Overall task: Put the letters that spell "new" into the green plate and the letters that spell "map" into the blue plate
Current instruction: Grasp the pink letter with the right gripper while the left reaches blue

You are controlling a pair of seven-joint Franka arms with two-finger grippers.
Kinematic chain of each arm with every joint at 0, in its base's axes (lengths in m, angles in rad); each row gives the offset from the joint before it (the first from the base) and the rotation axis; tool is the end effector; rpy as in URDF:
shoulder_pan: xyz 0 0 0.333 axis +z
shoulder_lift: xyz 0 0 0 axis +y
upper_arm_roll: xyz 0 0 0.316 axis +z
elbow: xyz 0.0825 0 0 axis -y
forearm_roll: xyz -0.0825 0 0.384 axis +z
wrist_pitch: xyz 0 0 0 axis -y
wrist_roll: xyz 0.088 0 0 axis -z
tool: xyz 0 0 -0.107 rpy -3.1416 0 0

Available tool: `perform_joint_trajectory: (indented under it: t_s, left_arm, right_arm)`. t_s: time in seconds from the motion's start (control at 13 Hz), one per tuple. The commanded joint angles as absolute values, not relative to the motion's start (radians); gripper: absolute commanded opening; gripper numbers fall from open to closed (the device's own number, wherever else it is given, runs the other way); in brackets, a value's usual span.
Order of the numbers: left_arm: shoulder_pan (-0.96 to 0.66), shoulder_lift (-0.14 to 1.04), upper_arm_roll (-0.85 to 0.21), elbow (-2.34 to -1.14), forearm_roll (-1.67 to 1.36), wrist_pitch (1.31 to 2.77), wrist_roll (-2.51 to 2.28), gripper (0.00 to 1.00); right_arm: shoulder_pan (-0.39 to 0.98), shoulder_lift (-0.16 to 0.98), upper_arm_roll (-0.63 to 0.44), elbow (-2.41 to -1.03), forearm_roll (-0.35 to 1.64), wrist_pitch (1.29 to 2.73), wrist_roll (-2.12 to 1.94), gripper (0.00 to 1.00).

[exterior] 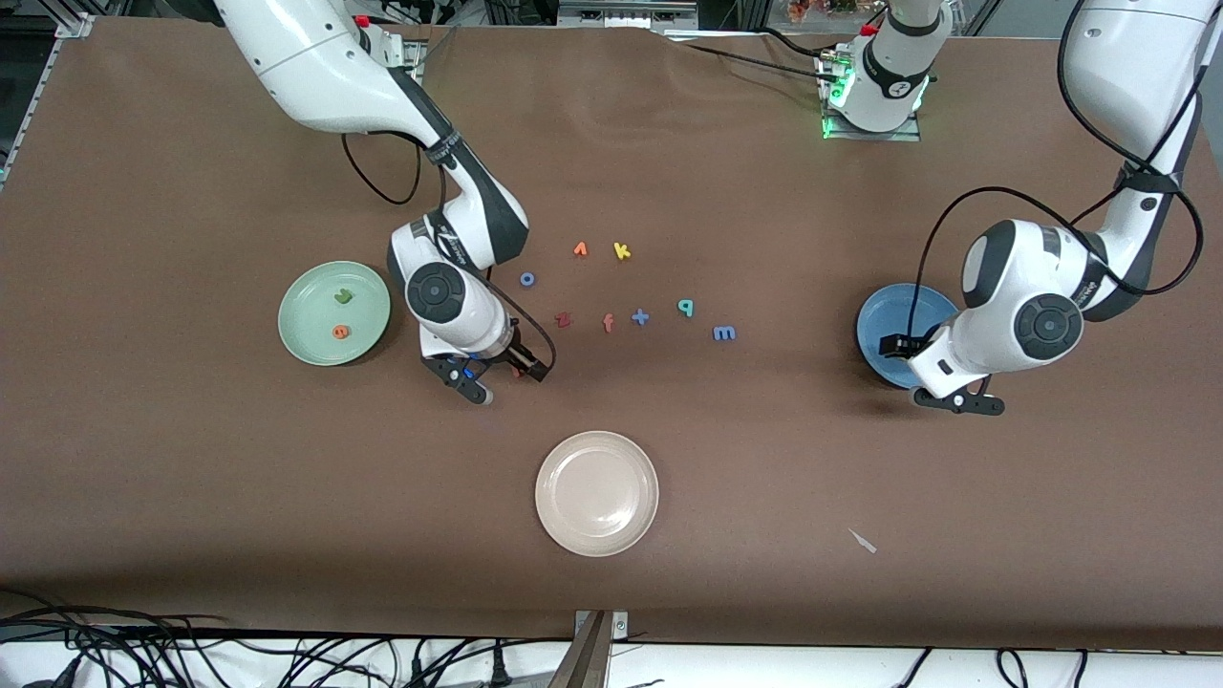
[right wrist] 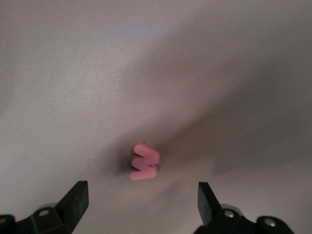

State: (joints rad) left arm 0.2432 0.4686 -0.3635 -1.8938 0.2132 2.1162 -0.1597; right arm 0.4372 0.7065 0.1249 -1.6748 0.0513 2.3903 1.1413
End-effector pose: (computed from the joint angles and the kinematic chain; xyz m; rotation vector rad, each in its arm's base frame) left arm 0.6048 -0.0540 0.2536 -3.0894 0.1113 0.3171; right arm 0.5815 0.3561 0.1953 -2.8948 0.9701 0.1203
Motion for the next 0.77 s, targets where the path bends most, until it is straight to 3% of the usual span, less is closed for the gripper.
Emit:
perform_joint_trajectory:
  t_s: [0.0,0.38,0.61,0.69]
  left_arm:
    - [0.229,0.466,-0.425,-1.884,0.219,2.095,-0.322,1.0]
    - [0.135,0.491,-0.471,-1.849,0.135,2.112,-0.584,1.0]
    - [0.058,0.569,-0.469,-1.792,0.141,2.126,-0.76,1.0]
    - [0.048,0.583,-0.471,-1.79,0.141,2.149,-0.802,1.0]
  right_arm:
    - [0.451,0.727,0.107,-1.652,-0.013,2.401,1.175,0.87]
    - [0.462,0.741,0.101,-1.655,-0.025,2.439,1.279,0.69]
    - [0.471,0.761,0.101,-1.664,-0.031,2.5,1.365,0.64]
    - [0.471,0.759,0.1,-1.678,-0.031,2.5,1.371,0.56]
